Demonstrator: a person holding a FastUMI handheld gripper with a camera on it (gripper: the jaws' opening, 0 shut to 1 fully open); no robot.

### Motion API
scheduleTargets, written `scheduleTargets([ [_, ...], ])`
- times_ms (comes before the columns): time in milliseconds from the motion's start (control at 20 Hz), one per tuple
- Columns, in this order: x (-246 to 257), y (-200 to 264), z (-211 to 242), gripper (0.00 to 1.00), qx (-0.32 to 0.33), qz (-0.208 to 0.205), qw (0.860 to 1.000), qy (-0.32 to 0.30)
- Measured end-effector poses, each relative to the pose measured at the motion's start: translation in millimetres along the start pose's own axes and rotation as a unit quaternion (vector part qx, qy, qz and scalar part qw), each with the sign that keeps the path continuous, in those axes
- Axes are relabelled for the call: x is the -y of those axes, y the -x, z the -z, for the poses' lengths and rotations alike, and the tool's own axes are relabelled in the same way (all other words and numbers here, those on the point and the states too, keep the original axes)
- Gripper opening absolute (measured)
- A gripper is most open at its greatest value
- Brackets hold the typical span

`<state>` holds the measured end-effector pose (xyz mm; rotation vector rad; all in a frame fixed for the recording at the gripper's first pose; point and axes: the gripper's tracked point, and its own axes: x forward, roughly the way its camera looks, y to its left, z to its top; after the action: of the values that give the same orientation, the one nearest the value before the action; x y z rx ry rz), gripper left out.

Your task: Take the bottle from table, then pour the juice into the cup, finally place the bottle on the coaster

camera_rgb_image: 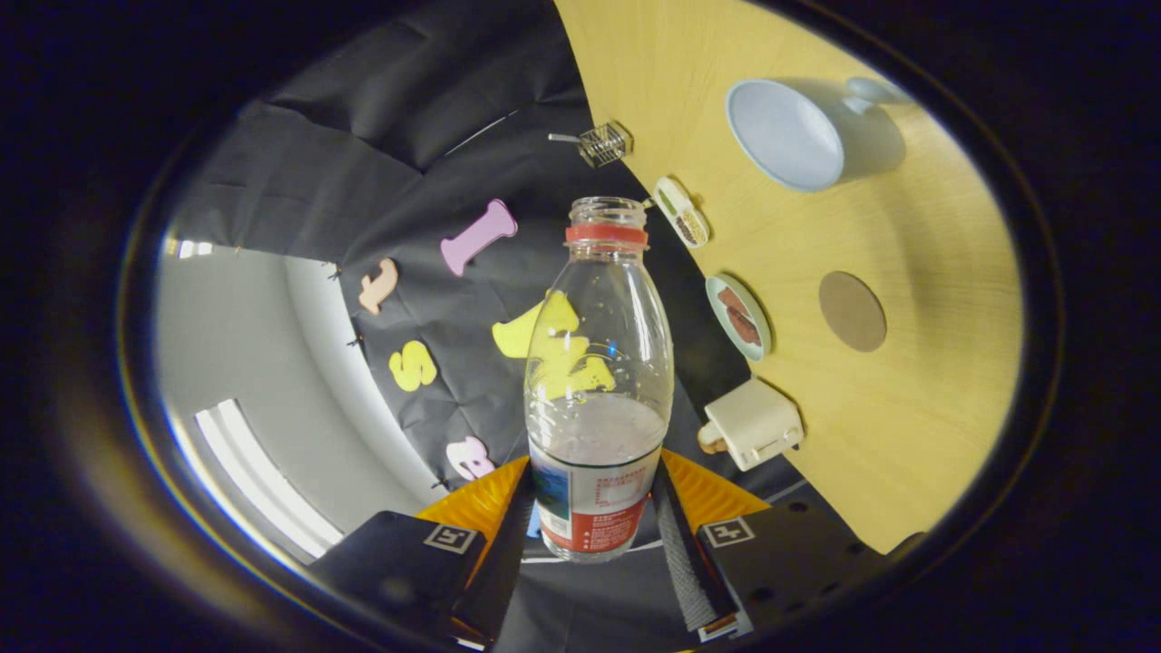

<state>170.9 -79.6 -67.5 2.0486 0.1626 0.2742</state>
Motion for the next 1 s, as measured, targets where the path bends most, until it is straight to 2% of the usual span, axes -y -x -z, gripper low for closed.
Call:
scheduleTargets([
  [150,2,3,-2,0.75,-0.004,0.013,0.999,0.038],
  [300,5,6,4,0.75,-0.016,0.029,0.994,0.109],
  [400,8,12,15,0.75,-0.029,0.038,0.985,0.165],
  [500,13,17,24,0.75,-0.052,0.043,0.969,0.237],
  [650,26,40,26,0.75,-0.075,0.064,0.923,0.372],
  [900,17,72,25,0.76,-0.087,0.069,0.831,0.545],
  [1000,11,81,25,0.76,-0.088,0.073,0.786,0.607],
])
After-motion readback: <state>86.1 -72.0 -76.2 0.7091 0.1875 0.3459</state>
